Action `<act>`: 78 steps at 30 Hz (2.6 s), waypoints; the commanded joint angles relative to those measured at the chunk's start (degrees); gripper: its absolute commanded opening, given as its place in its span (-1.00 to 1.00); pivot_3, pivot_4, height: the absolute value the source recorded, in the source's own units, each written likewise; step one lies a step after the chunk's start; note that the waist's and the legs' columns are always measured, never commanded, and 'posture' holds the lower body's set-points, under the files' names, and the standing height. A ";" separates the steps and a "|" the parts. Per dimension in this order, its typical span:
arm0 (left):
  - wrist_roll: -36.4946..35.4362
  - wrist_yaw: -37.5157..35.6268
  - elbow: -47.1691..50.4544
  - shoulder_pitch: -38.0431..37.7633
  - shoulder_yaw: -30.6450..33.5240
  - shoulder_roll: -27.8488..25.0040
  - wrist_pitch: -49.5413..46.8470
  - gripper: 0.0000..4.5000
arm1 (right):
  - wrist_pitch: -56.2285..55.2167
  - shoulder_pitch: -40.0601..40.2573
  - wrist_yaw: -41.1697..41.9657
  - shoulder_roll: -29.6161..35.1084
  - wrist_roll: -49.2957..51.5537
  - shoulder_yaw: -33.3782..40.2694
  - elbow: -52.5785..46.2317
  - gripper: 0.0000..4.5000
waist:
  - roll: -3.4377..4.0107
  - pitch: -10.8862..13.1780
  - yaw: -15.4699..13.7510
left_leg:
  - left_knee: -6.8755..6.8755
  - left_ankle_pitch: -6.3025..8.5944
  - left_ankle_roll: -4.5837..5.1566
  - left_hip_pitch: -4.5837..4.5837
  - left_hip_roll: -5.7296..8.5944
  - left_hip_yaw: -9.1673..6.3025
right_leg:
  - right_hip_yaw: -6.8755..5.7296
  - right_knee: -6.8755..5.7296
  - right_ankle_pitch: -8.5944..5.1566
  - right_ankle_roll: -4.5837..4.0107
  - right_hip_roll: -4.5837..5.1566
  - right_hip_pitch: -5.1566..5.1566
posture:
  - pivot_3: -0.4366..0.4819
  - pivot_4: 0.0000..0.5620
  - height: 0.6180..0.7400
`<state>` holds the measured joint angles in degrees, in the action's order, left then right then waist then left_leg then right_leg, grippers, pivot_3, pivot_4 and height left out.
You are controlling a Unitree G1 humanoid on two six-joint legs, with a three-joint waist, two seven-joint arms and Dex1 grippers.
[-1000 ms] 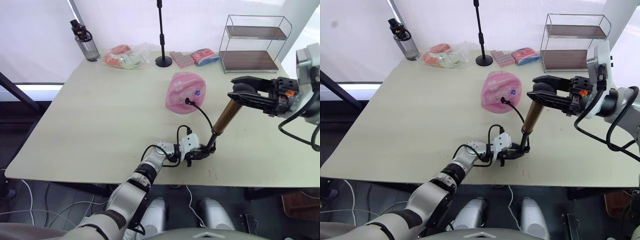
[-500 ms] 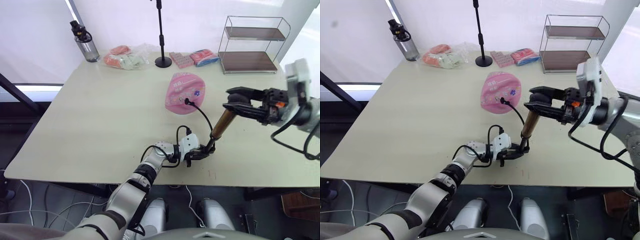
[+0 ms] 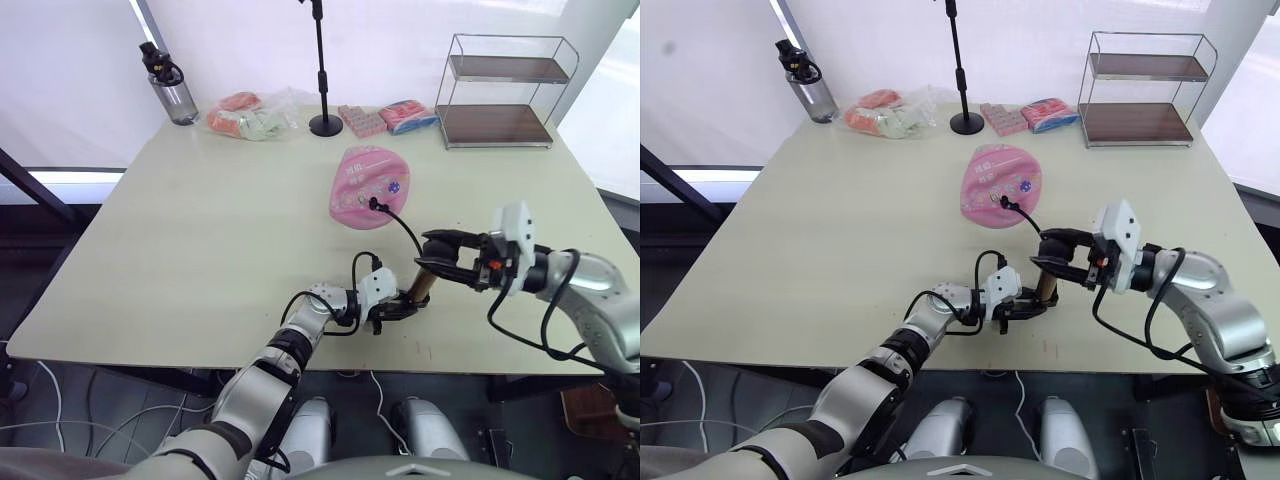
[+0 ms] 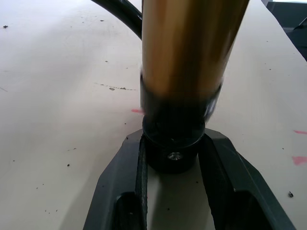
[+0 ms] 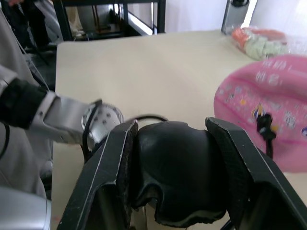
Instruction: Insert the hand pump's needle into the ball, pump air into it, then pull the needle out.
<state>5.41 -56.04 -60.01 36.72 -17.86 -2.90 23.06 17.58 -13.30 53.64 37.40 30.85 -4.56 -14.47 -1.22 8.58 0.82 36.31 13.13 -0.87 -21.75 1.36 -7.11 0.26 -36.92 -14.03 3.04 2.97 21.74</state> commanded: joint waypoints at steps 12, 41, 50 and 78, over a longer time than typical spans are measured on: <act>2.23 -0.64 -4.69 -2.85 -0.68 -1.35 -3.88 -0.52 | 5.59 -3.19 1.37 1.30 6.02 4.63 -3.78 -0.20 | 0.04 -0.01 -0.02 | -0.01 0.00 -0.01 -0.02 -0.01 -0.07 | -0.05 0.01 -0.01 -0.01 0.02 -0.02 | -0.05 -0.47 0.86; 2.84 -0.78 -4.56 -3.06 -1.51 -1.75 -3.86 -0.52 | 27.05 -19.08 1.32 14.35 23.36 16.76 -7.49 -0.20 | 0.26 0.40 -0.24 | -0.03 -0.01 0.01 -0.84 0.08 -0.15 | -0.16 0.11 0.02 0.01 0.10 0.72 | -0.05 -0.47 0.86; 2.65 -0.57 -4.36 -3.05 -1.65 -1.90 -3.90 -0.52 | 19.74 -5.45 1.16 9.36 12.74 6.98 -8.44 -0.20 | -0.01 0.12 -0.07 | -0.03 0.00 0.00 -0.27 0.04 -0.12 | -0.15 0.10 0.00 0.01 0.08 0.19 | -0.05 -0.47 0.86; 1.42 -1.68 -4.21 -2.98 -1.01 -2.36 -5.04 -0.52 | 19.28 -9.83 1.08 8.20 15.25 12.03 -8.48 -0.20 | 0.27 0.37 -0.09 | -0.10 0.01 -0.01 -0.41 0.07 -0.25 | -0.25 0.15 -0.02 -0.01 0.09 0.28 | -0.05 -0.47 0.86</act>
<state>4.21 -57.86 -59.48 36.88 -17.96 -3.00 22.24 35.29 -20.68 53.89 44.24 41.44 2.68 -19.56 -0.95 8.95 0.73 36.21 13.14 -0.87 -22.19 1.44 -7.37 0.01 -36.76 -14.05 3.02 3.05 22.04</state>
